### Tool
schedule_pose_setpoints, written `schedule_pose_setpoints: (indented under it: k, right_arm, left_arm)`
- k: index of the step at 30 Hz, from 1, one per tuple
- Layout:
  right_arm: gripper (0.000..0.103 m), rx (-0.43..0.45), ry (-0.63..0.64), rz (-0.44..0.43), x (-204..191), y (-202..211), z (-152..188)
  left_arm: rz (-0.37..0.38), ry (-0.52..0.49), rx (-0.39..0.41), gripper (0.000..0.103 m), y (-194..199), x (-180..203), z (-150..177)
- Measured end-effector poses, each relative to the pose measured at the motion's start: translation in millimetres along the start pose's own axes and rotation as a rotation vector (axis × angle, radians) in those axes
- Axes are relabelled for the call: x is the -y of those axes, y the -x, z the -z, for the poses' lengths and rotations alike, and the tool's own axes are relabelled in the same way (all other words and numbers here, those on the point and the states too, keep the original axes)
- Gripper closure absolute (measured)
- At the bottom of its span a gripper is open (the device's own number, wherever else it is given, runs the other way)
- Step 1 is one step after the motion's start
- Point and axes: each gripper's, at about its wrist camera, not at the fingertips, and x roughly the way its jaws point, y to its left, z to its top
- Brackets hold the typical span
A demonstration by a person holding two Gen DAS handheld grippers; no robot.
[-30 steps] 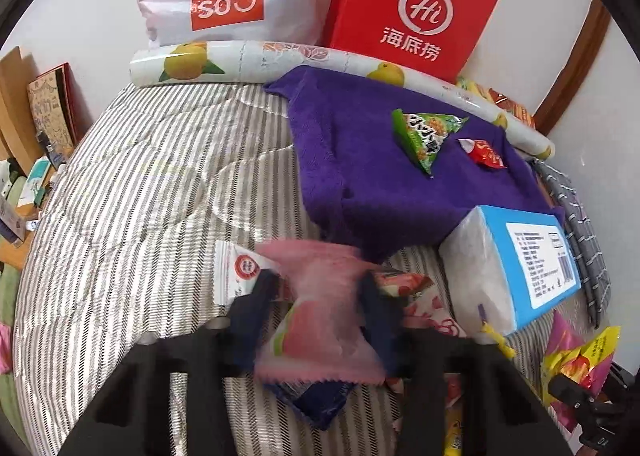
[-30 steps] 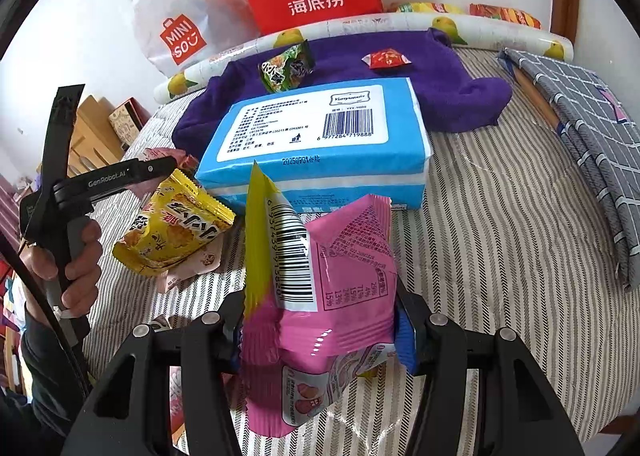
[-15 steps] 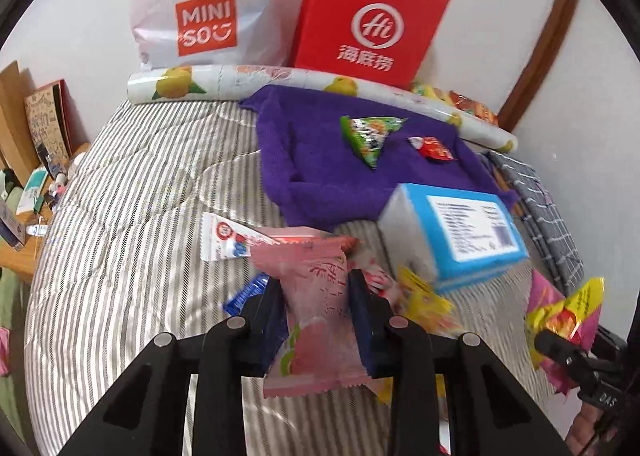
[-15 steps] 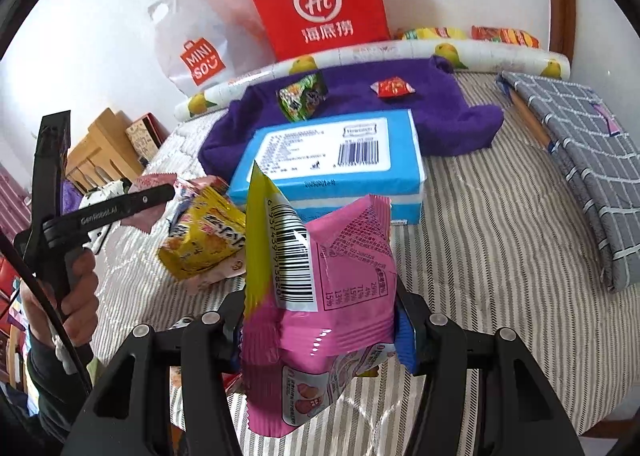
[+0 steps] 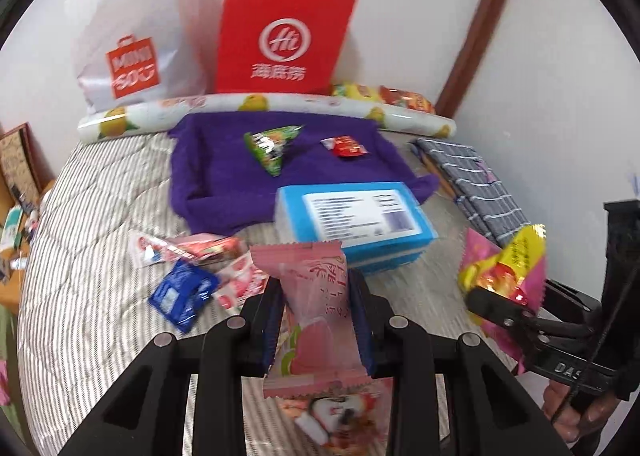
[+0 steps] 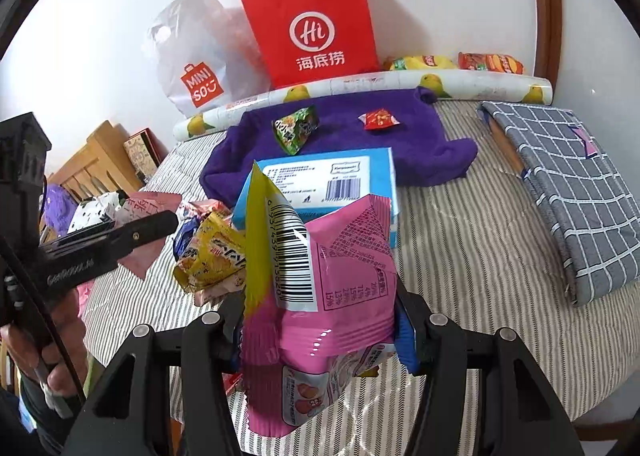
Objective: Organize snacks
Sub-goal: 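Carry the pink bag and pink candy up over the purple towel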
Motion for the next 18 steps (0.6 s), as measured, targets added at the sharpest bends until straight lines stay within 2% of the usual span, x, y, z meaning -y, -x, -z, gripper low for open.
schedule_pose_setpoints:
  k: [10,18]
  right_arm:
    - [0.047,0.036,-0.007,0.016,11.4,12.8,-11.8]
    - [0.047,0.046,-0.011,0.012,18.6,8.8,-26.7]
  left_arm:
    - [0.038,-0.024,-0.015,0.073,-15.3,27.4,-9.0]
    - [0.036,-0.014,-0.024,0.073,-26.2,28.5,-24.2]
